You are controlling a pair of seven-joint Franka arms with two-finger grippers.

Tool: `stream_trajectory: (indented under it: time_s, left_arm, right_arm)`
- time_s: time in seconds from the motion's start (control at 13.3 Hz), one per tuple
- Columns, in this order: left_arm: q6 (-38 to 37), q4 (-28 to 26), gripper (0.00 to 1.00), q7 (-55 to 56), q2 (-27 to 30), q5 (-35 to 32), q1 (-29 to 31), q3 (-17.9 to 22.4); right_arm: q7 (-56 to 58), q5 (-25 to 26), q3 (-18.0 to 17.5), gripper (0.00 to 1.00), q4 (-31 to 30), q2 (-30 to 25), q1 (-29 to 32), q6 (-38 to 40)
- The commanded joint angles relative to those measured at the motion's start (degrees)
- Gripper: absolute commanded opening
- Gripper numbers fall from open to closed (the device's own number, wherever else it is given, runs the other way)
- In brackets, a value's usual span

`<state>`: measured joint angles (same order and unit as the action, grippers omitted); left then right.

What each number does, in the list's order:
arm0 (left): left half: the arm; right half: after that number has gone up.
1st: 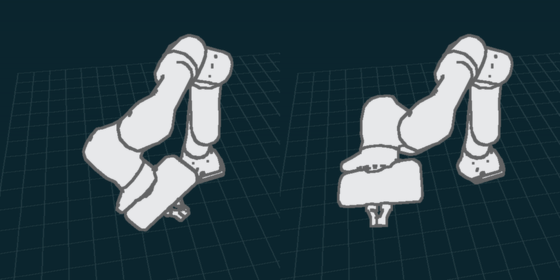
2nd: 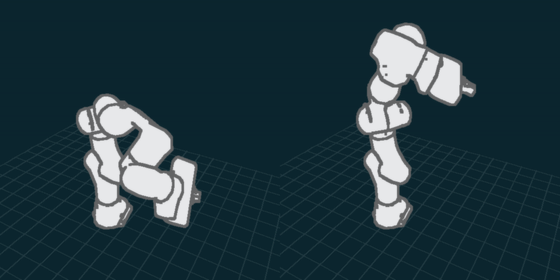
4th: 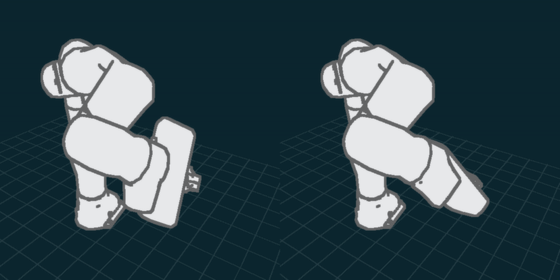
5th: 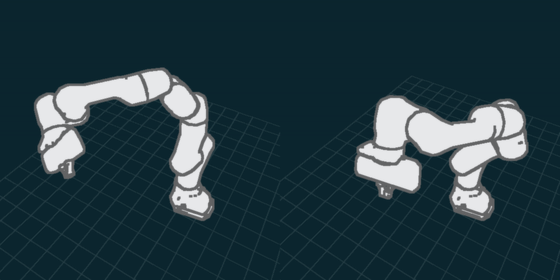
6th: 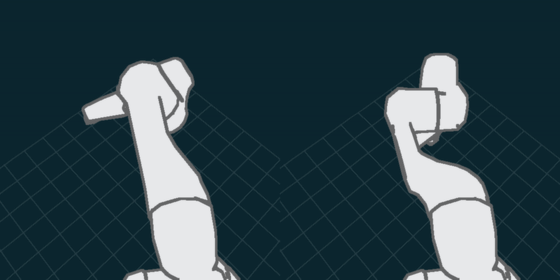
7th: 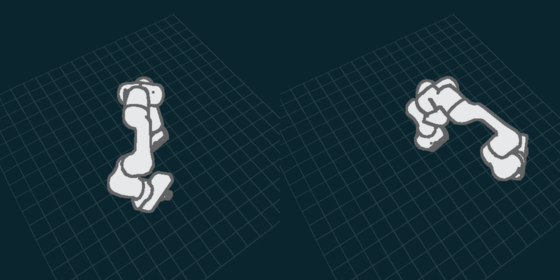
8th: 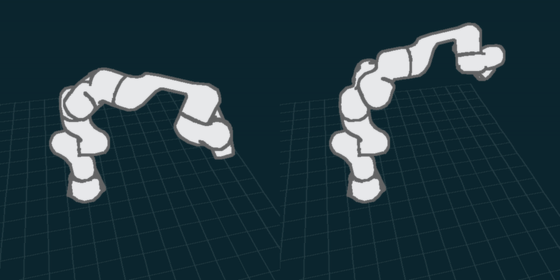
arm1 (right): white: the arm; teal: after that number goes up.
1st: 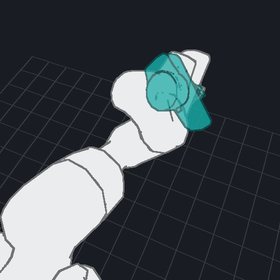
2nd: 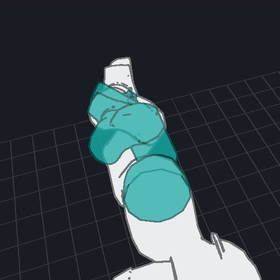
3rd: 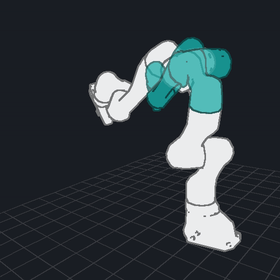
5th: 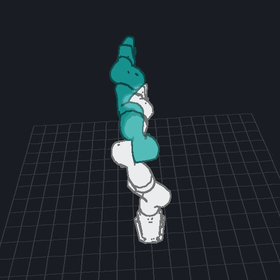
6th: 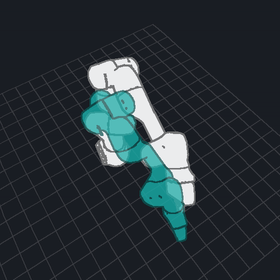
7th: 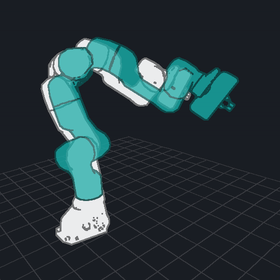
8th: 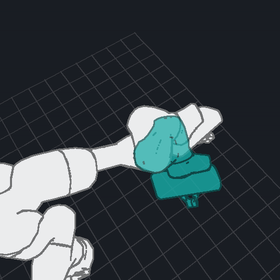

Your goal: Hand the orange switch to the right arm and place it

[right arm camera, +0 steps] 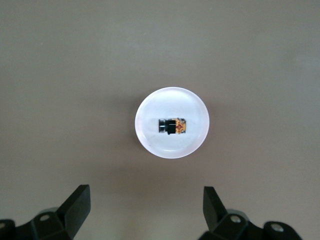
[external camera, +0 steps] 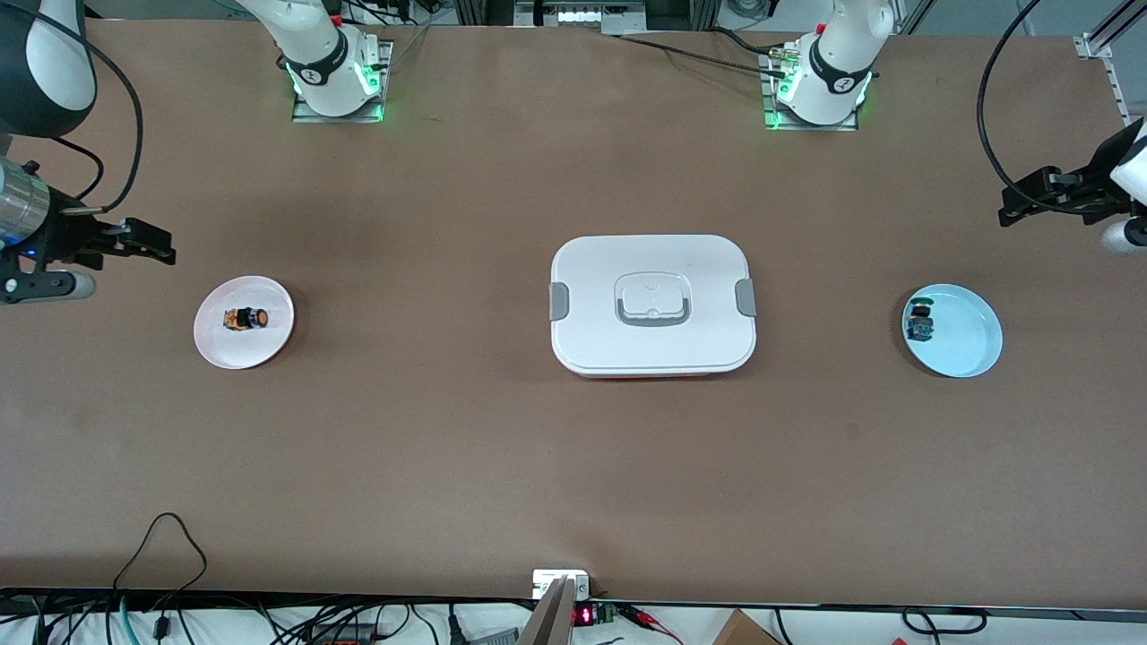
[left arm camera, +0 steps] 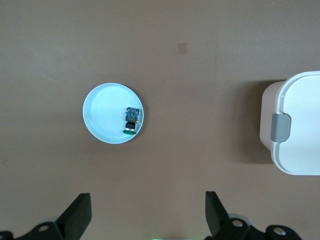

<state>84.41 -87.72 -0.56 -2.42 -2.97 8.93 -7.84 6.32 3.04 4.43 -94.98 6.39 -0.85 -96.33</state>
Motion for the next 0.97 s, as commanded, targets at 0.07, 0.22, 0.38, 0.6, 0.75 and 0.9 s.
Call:
stream_trajectory:
  time_s: [0.07,0.22,0.38,0.6,0.75,0.9]
  left_arm:
    - [-1.35,1.67,1.0,0.47,-0.39,1.13,0.04,-0.33]
    - [-1.35,1.67,1.0,0.47,-0.3,1.13,0.04,-0.42]
    - [-1.44,1.67,1.0,0.56,-0.21,1.13,0.04,-0.5]
    - [-1.7,1.67,1.0,0.47,-0.21,1.13,-0.05,-0.5]
    - [-1.7,1.76,1.0,0.47,-0.21,1.13,-0.05,-0.59]
    - [-1.7,1.76,1.0,0.47,-0.21,1.13,-0.05,-0.5]
  right_arm:
    - [-2.71,0.22,1.72,1.0,7.5,0.11,0.67,4.02]
    - [-2.8,0.22,1.55,1.0,12.78,0.9,0.5,6.49]
    - [-2.8,0.13,1.54,1.0,13.15,0.73,0.32,7.64]
    - [-3.68,0.04,1.37,1.0,12.54,0.11,0.06,11.5]
    - [-7.44,0.04,1.19,1.0,10.18,-1.29,-0.2,10.64]
    - [-6.76,-0.05,1.1,1.0,3.87,-4.7,-0.03,5.31]
